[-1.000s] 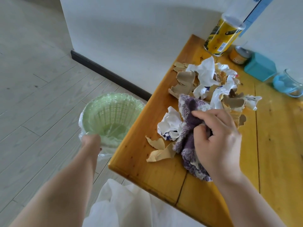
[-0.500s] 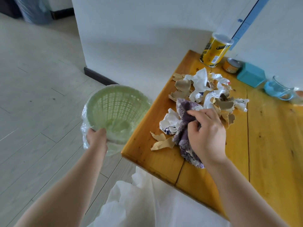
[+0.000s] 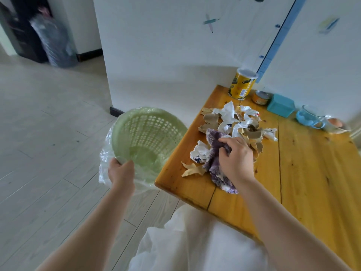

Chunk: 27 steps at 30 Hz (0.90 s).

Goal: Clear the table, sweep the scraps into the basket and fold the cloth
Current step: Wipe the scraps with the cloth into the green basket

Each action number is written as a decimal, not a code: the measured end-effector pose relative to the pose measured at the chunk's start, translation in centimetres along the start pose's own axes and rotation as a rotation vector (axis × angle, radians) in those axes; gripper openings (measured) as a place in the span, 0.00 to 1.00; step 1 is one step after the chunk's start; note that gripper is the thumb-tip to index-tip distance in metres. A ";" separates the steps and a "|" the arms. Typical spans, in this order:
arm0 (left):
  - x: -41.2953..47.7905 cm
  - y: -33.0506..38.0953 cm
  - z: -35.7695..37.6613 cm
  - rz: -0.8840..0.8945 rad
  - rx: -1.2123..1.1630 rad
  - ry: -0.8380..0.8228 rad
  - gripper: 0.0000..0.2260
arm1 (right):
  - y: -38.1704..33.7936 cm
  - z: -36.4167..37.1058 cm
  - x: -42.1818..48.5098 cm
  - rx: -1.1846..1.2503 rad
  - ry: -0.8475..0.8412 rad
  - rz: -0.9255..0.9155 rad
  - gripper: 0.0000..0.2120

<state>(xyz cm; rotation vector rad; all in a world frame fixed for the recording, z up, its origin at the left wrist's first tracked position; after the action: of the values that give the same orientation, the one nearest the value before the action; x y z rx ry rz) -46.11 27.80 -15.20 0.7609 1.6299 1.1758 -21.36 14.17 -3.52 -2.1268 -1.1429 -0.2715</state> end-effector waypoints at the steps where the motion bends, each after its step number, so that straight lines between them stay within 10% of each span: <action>1: -0.1 0.2 -0.2 0.000 -0.003 -0.007 0.06 | -0.1 -0.3 0.0 0.017 0.010 0.014 0.14; 12: -1.4 2.9 -0.9 0.067 0.016 -0.083 0.09 | 0.5 -6.2 -0.8 0.138 0.230 0.169 0.13; 27: -2.3 4.4 -1.3 0.106 0.020 -0.168 0.10 | -0.8 -0.2 -3.3 -0.081 -0.093 0.226 0.19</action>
<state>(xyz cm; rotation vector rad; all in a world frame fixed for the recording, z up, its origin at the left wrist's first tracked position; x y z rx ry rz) -46.74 26.85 -10.23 0.9434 1.4794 1.1393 -23.91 12.20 -4.60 -2.3376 -0.9453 -0.1180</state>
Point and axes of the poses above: each hand's wrist, its own x-axis towards the middle knuckle, its own z-axis out of the palm, y = z × x, the point moved 5 cm from there along x, towards the middle knuckle, and after that the axes turned 6 degrees about y, right-handed, at the moved point
